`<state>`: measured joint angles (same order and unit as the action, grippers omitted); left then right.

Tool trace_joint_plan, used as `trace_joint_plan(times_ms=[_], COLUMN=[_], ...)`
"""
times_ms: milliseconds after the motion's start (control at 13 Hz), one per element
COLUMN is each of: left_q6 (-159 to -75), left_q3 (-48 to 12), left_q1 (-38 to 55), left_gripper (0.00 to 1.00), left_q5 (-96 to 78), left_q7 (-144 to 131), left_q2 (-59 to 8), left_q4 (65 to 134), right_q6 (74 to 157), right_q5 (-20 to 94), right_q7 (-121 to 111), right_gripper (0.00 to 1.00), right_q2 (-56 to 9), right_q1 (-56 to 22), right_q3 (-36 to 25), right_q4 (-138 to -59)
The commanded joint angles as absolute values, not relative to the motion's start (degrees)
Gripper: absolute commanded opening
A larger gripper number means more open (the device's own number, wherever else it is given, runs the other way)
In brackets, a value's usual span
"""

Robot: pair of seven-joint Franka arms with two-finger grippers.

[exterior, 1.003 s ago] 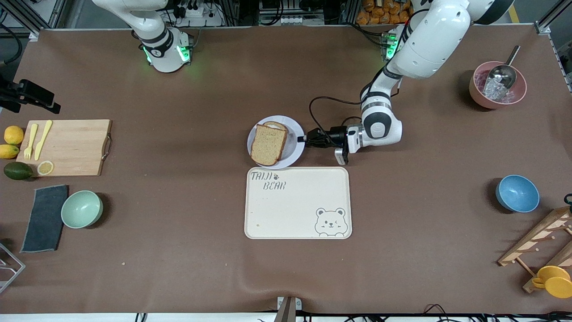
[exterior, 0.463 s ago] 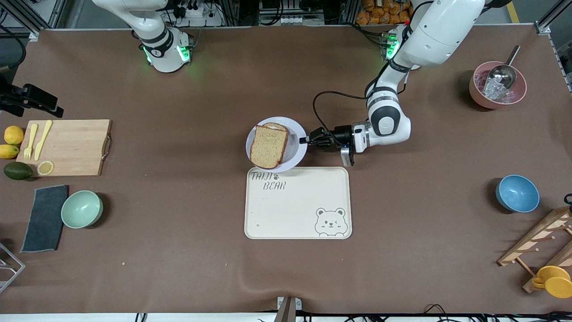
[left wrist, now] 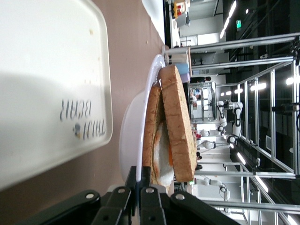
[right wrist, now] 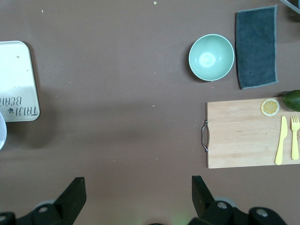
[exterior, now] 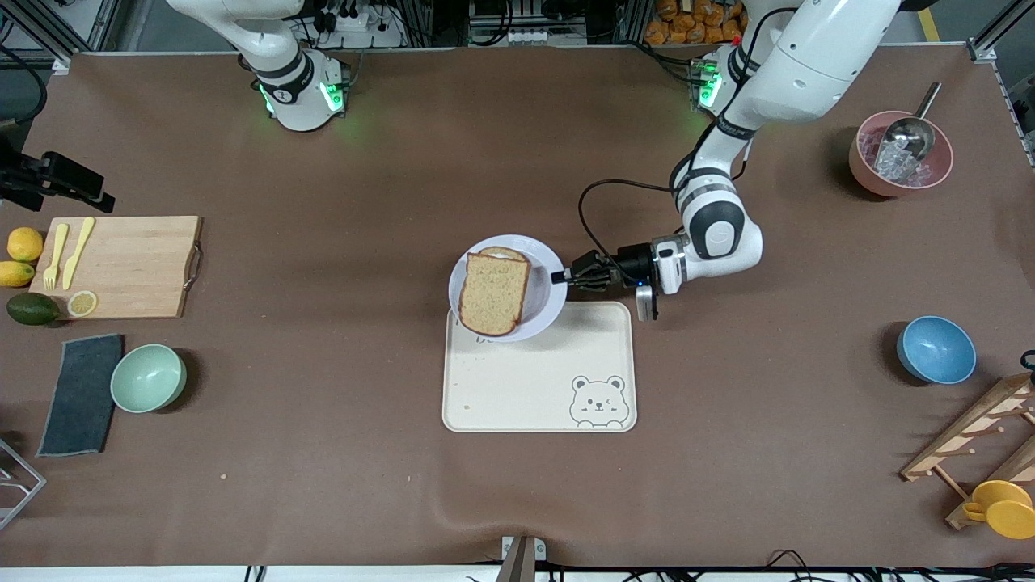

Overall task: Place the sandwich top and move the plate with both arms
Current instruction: 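Slide the plate with the left gripper onto the bear tray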

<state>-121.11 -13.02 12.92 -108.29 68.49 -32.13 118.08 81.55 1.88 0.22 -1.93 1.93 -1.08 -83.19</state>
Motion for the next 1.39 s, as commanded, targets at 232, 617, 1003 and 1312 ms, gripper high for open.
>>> trace_joint_plan(times_ms=[232, 617, 1003, 1312], left_q6=[-121.1, -121.1, -121.1, -121.1], left_q3=[-11.8, -9.8, -9.8, -9.8], left_q1=[13.0, 10.9, 9.2, 8.4], left_gripper=[0.00, 0.00, 0.00, 0.00], left_q5=[-109.4, -107.4, -105.3, -105.0], left_q7=[69.8, 70.4, 70.4, 69.5], left_q2=[-41.8, -42.7, -43.4, -44.3], left_q4=[109.3, 108.1, 108.0, 108.1], right_q6=[81.8, 81.8, 81.8, 81.7], right_q5=[2.7, 2.7, 2.7, 2.6], right_q7=[1.1, 1.1, 1.1, 1.1], right_gripper=[1.00, 1.00, 1.00, 1.00], right_q2=[-1.6, -1.6, -1.6, -1.6], right_q1=[3.1, 3.1, 3.0, 2.8], right_q3=[-0.4, -0.4, -0.4, -0.4], right_q4=[-83.4, -83.3, -83.4, -83.5])
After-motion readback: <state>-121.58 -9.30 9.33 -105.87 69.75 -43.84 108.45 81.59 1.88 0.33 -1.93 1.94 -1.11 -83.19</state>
